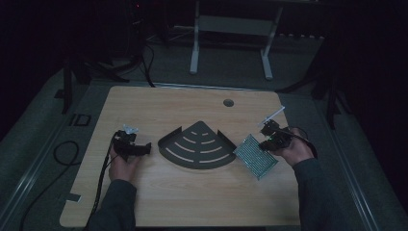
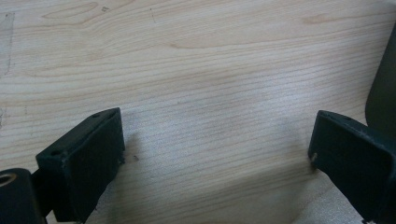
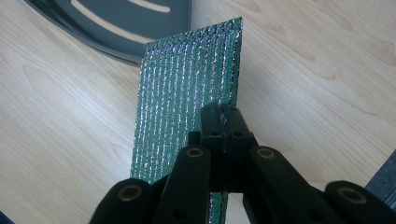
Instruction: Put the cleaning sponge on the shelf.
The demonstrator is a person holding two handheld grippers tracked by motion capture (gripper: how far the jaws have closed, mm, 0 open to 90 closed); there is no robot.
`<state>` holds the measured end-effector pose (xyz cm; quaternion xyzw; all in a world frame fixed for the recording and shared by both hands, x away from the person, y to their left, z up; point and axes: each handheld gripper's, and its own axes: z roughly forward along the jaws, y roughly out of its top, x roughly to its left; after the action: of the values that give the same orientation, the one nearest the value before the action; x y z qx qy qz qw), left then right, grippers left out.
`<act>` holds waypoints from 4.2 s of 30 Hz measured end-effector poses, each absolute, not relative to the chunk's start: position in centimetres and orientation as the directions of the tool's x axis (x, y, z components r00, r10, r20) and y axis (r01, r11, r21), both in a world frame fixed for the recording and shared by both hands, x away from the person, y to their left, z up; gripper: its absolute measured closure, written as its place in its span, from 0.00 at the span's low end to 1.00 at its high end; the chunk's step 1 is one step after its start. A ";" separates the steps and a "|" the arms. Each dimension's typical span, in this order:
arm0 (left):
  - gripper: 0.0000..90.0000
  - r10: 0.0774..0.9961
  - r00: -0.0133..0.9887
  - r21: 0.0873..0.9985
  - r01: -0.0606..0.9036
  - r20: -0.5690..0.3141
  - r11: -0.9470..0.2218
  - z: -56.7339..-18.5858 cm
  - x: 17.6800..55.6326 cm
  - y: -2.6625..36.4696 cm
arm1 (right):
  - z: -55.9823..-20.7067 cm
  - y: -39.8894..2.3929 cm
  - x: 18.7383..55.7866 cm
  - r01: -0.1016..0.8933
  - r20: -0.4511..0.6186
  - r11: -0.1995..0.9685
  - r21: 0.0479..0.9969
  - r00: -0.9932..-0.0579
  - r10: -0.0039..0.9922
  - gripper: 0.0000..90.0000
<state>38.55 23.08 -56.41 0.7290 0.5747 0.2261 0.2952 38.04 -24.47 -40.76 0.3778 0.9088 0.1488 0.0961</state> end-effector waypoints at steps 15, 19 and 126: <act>0.05 0.972 0.236 0.691 0.704 -0.011 -0.163 -56.4 38.6 23.1 | -39.8 -23.4 38.6 0.647 -0.057 0.662 0.378 -0.698 0.714 1.00; 0.05 0.972 0.237 0.691 0.704 -0.011 -0.164 -56.4 38.6 23.1 | -39.5 -22.9 38.9 0.643 -0.053 0.658 0.392 -0.698 0.714 1.00; 0.05 0.972 0.236 0.692 0.703 -0.010 -0.164 -56.4 38.6 23.1 | -41.1 -14.6 44.4 0.629 -0.006 0.643 0.437 -0.713 0.701 1.00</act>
<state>38.57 23.07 -56.42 0.7283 0.5749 0.2269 0.2959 44.43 -14.60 -41.05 0.3688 0.9021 0.2063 0.0877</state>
